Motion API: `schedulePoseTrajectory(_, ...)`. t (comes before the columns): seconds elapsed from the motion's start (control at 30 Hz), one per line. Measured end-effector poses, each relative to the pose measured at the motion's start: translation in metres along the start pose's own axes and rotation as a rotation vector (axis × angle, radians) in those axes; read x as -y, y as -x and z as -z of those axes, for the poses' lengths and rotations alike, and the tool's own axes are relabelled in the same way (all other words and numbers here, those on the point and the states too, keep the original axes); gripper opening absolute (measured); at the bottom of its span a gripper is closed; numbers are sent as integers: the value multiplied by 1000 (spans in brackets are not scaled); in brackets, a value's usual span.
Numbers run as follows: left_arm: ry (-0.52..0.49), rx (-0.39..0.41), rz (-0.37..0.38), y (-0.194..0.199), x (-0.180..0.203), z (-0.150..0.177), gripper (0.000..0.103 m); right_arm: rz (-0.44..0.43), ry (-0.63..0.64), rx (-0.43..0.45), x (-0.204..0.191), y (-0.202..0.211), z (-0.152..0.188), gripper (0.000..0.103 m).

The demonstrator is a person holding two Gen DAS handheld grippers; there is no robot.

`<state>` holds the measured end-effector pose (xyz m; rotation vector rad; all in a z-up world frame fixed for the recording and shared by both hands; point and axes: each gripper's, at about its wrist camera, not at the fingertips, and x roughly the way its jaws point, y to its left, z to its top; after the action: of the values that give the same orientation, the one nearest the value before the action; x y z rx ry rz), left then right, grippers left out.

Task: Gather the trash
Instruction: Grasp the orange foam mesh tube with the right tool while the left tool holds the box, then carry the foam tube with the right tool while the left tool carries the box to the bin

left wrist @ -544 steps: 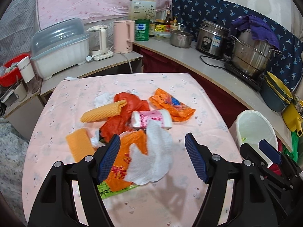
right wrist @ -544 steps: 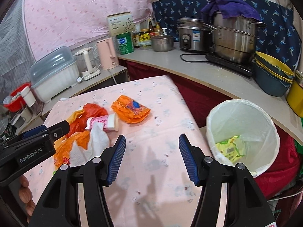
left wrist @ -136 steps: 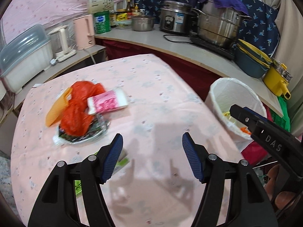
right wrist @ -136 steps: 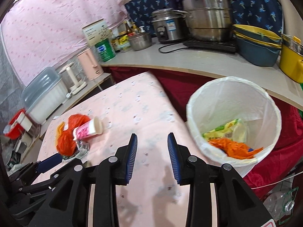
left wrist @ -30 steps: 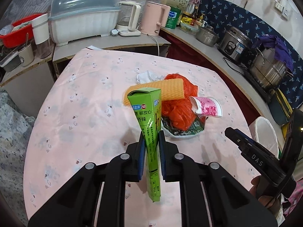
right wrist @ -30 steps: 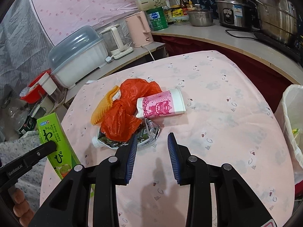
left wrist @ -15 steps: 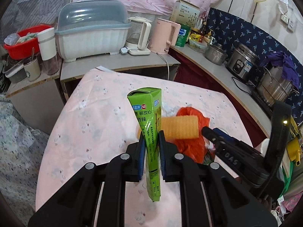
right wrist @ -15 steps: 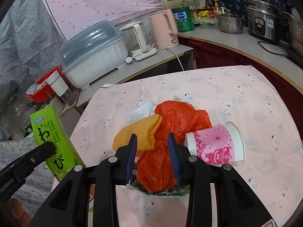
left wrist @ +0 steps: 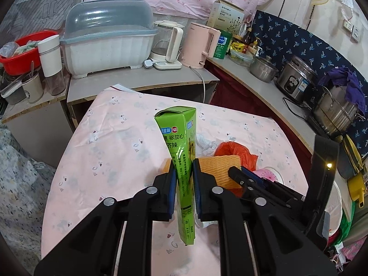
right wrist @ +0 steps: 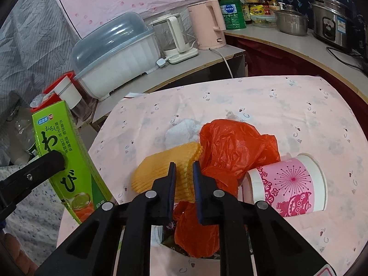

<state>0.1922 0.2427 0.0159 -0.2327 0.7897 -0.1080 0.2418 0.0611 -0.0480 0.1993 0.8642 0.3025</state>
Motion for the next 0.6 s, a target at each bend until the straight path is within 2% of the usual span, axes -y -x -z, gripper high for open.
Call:
schedulePoseTrajectory(0.3,-37,24,27,19,28,1,13,3,-44,104,19,60,-1,10)
schedulePoseTrajectory(0.6,-118,52,88,44,91,7,13,56,-100,212,61,131,5,10)
